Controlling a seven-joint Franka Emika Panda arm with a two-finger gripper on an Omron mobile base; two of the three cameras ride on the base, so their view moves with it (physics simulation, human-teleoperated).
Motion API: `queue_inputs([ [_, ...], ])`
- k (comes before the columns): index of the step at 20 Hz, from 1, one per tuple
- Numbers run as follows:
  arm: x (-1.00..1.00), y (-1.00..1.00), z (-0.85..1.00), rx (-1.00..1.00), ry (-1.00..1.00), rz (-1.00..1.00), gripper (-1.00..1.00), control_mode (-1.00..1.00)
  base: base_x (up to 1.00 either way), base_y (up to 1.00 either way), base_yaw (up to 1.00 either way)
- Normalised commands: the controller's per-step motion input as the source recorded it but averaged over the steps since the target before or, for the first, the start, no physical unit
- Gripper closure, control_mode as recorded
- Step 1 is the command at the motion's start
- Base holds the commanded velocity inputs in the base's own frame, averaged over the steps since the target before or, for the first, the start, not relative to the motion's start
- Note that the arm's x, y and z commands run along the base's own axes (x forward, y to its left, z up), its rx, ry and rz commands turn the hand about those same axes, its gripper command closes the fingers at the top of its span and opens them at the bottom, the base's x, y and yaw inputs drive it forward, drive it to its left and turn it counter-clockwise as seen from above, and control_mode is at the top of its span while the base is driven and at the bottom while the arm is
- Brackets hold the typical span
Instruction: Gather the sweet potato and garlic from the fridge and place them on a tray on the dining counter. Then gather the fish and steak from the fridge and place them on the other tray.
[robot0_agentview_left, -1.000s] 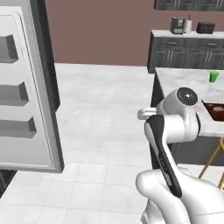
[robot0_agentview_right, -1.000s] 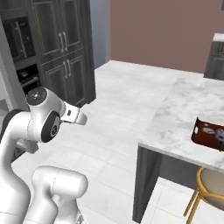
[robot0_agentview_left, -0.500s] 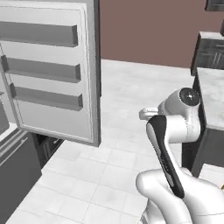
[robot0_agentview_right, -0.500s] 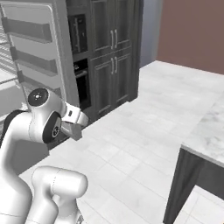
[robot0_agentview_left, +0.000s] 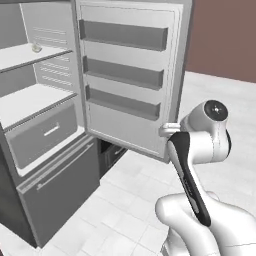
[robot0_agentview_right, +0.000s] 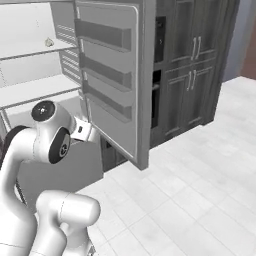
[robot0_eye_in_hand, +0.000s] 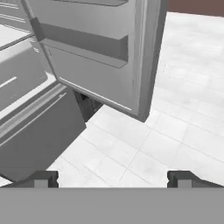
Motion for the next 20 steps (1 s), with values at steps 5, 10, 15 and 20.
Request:
queue_inputs([
  [5, 0.0, 0.0, 0.0, 0.0, 0.0, 0.0, -1.0, 1.0, 0.37, 0.54, 0.4],
  [10, 0.0, 0.0, 0.0, 0.0, 0.0, 0.0, -1.0, 1.0, 0.62, 0.23, 0.39],
  [15, 0.0, 0.0, 0.0, 0.0, 0.0, 0.0, -1.0, 1.0, 0.49, 0.0, 0.43],
  [20, 0.0, 0.0, 0.0, 0.0, 0.0, 0.0, -1.0, 1.0, 0.29, -0.15, 0.41],
])
